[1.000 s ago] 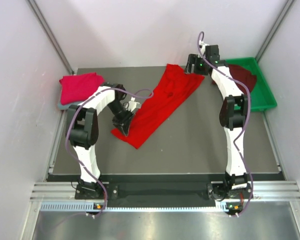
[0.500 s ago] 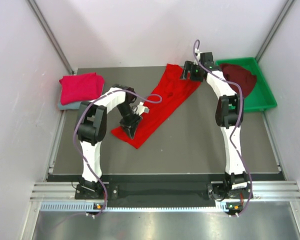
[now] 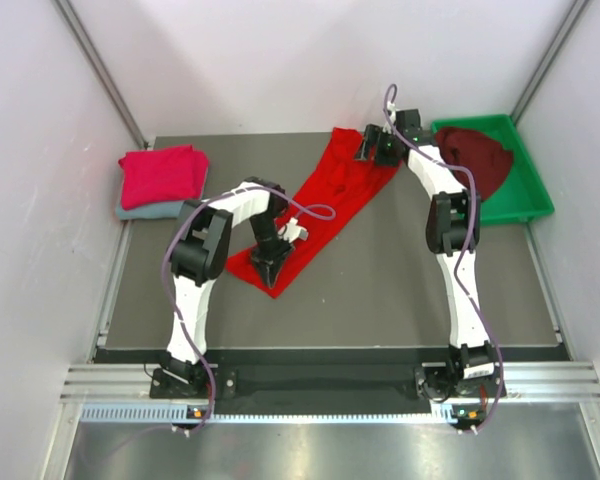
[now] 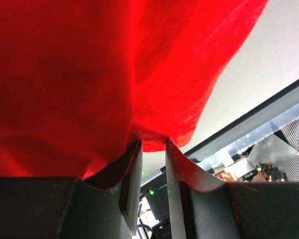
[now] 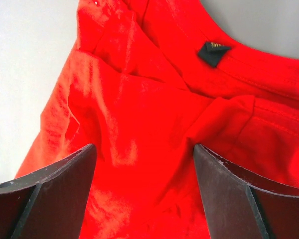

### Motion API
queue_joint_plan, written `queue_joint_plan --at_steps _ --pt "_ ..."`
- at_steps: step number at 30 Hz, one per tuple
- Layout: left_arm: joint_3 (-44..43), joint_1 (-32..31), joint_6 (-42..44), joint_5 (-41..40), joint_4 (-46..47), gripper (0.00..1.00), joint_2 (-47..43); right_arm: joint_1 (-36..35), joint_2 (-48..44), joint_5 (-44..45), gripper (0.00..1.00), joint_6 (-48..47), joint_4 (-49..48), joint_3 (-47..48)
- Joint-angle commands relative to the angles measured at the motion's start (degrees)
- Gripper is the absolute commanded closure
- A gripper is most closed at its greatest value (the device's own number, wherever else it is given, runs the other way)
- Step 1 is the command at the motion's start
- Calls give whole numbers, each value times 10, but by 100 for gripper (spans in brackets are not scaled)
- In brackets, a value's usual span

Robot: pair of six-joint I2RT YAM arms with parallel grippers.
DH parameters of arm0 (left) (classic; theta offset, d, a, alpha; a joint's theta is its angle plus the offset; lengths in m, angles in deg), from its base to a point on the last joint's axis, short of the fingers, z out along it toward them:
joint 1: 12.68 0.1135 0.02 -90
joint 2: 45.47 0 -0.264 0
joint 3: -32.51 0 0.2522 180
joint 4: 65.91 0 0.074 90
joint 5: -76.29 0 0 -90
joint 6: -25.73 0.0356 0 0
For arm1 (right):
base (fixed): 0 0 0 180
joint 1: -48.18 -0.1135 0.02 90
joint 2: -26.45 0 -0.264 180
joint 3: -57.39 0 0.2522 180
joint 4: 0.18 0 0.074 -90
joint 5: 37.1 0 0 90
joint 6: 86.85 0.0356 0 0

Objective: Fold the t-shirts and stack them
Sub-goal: Fold the tshirt

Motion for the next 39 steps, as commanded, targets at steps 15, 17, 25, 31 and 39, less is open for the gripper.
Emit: queue_joint_plan --at_steps 15,17,25,31,39 --pt "-60 -134 -23 45 0 69 81 21 35 -50 21 61 -41 61" --pt "-68 -141 -28 46 6 69 86 25 29 -55 21 61 -42 63" --pt "-72 -147 -20 -72 20 51 -17 44 -19 -73 21 56 -32 33" --pt "0 -152 -2 -195 41 49 -125 49 -50 -67 21 38 -20 10" --pt "14 -151 -3 -181 57 52 -131 50 -91 -45 21 10 -6 -29"
